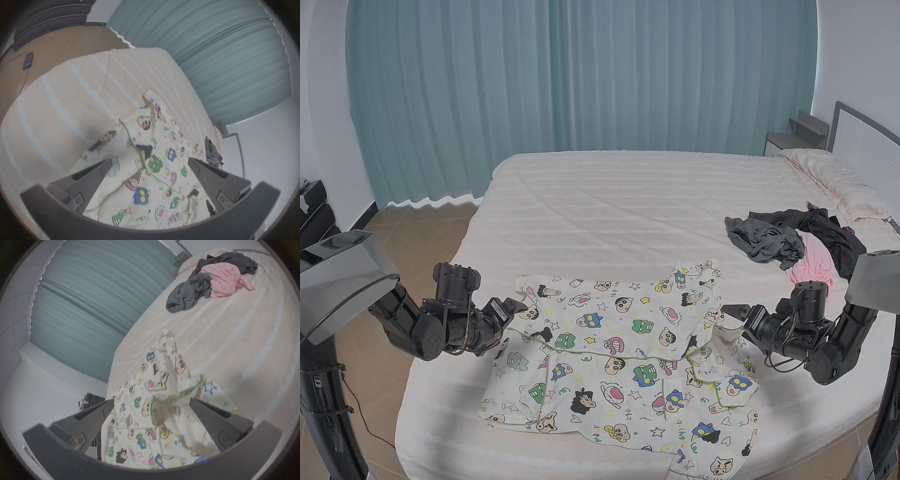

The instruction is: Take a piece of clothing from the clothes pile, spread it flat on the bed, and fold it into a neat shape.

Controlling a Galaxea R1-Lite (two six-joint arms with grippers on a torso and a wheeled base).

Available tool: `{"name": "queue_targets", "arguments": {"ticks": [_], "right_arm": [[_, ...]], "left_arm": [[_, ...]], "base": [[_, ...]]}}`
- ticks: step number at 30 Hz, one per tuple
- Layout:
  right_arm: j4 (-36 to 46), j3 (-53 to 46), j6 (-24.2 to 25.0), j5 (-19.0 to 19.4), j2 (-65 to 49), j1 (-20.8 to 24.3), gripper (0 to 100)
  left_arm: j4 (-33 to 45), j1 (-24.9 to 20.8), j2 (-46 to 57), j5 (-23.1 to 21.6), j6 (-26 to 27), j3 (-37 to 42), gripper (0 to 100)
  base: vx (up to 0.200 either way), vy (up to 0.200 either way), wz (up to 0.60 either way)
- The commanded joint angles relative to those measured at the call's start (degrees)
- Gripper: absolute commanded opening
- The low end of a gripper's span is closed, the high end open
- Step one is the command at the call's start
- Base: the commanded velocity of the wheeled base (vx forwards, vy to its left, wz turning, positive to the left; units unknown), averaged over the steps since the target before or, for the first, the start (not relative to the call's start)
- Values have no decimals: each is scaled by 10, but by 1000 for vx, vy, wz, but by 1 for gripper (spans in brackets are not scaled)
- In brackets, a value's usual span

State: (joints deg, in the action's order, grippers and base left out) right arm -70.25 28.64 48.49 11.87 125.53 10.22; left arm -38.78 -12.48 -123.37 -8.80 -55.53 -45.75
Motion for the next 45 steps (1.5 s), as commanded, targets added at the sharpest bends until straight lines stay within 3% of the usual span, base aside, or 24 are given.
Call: {"name": "queue_targets", "arguments": {"ticks": [1, 6, 15, 21, 28, 36, 45], "right_arm": [[-11, -24, 11, -28, 6, 36, 100], [-10, -10, 13, -58, 29, 52, 100], [10, 103, 13, -63, 84, 67, 100], [108, 252, 11, -97, 130, 45, 100], [232, 389, 10, -98, 184, 9, 100], [253, 450, 8, -97, 234, 4, 100], [226, 404, 28, -93, 155, -20, 100]], "left_arm": [[-31, -20, 22, -17, -13, 58, 100], [-63, -22, 8, -17, -15, 67, 100], [-80, -28, -13, -14, -15, 73, 100], [-80, -30, -15, -14, -15, 73, 100], [-84, -30, -21, -11, -13, 73, 100], [-92, -31, -27, -11, -12, 73, 100], [-92, -30, -26, -11, -13, 75, 100]], "base": [[0, 0, 0], [0, 0, 0], [0, 0, 0], [0, 0, 0], [0, 0, 0], [0, 0, 0], [0, 0, 0]]}}
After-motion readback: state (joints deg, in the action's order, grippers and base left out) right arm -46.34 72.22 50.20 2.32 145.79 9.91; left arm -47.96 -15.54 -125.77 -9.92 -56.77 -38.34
